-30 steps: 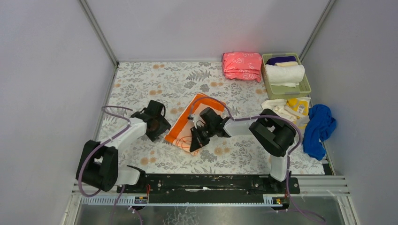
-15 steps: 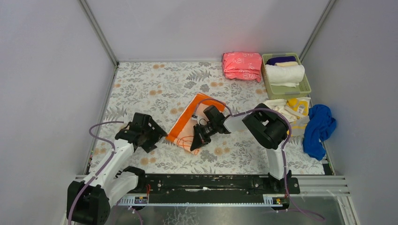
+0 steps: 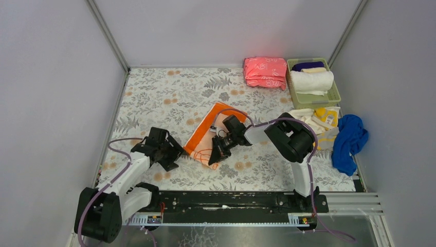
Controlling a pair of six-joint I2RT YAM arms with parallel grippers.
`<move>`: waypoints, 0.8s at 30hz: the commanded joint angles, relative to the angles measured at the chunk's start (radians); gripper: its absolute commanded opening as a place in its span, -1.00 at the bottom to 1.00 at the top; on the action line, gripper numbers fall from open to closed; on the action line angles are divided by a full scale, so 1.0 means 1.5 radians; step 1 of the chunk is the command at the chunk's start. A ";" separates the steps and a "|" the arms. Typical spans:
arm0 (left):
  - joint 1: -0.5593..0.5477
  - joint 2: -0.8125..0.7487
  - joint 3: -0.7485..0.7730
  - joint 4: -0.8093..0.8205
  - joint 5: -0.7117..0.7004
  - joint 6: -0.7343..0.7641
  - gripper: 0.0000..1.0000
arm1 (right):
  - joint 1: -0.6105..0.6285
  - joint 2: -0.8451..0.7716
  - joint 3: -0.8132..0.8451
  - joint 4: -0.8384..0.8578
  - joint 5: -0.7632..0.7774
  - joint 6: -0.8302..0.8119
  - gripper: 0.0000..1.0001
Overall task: Roll the towels
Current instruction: Roll the towel at the center of the board.
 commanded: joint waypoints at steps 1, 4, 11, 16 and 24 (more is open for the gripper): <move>-0.002 0.035 0.021 0.092 0.027 -0.002 0.37 | -0.007 0.013 0.020 -0.053 0.042 -0.026 -0.97; -0.003 0.047 0.022 0.116 0.029 -0.008 0.38 | -0.007 0.011 0.027 -0.062 0.044 -0.030 -0.95; -0.002 0.101 0.017 0.152 0.015 -0.018 0.37 | -0.007 0.000 0.049 -0.093 0.057 -0.048 -0.83; -0.002 0.138 0.011 0.163 -0.008 -0.030 0.36 | -0.006 -0.035 0.063 -0.131 0.085 -0.077 -0.54; -0.003 0.193 0.010 0.159 -0.031 -0.023 0.33 | 0.015 -0.123 0.097 -0.220 0.168 -0.156 0.00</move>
